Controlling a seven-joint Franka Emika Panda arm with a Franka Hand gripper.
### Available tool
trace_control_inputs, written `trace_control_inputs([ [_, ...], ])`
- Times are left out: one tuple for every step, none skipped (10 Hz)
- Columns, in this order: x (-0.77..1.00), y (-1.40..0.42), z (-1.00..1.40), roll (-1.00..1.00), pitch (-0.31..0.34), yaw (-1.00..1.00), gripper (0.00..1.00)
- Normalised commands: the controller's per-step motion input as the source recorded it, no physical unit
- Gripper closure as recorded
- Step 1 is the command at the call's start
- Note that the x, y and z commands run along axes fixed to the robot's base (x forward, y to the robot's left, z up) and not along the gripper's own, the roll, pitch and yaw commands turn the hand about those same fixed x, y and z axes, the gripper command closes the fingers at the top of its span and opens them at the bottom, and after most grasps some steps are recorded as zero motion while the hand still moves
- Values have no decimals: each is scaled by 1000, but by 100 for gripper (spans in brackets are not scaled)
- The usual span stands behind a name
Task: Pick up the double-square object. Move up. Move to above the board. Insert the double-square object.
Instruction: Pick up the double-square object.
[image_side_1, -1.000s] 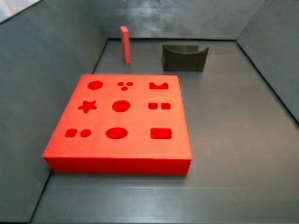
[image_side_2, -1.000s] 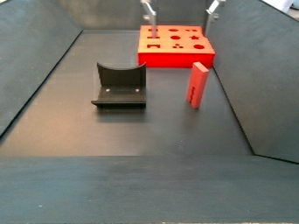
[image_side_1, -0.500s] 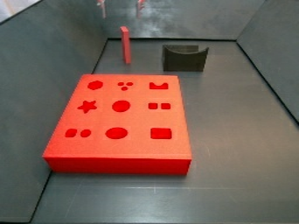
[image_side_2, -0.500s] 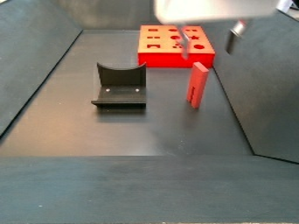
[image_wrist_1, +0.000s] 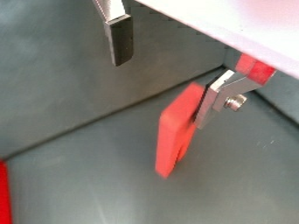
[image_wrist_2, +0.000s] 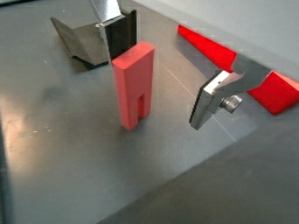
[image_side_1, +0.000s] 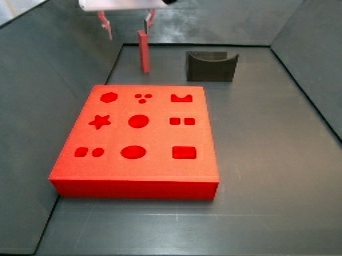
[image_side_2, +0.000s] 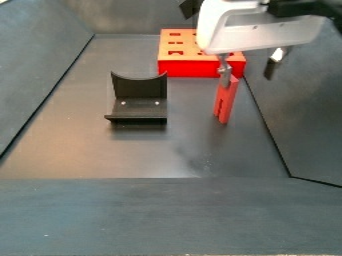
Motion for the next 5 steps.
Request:
trace_control_inputs([
  [291,0,9,0,43,0,0],
  [0,0,0,-7,0,0,0],
  [0,0,0,0,0,0,0],
  [0,0,0,0,0,0,100],
  [0,0,0,0,0,0,100],
])
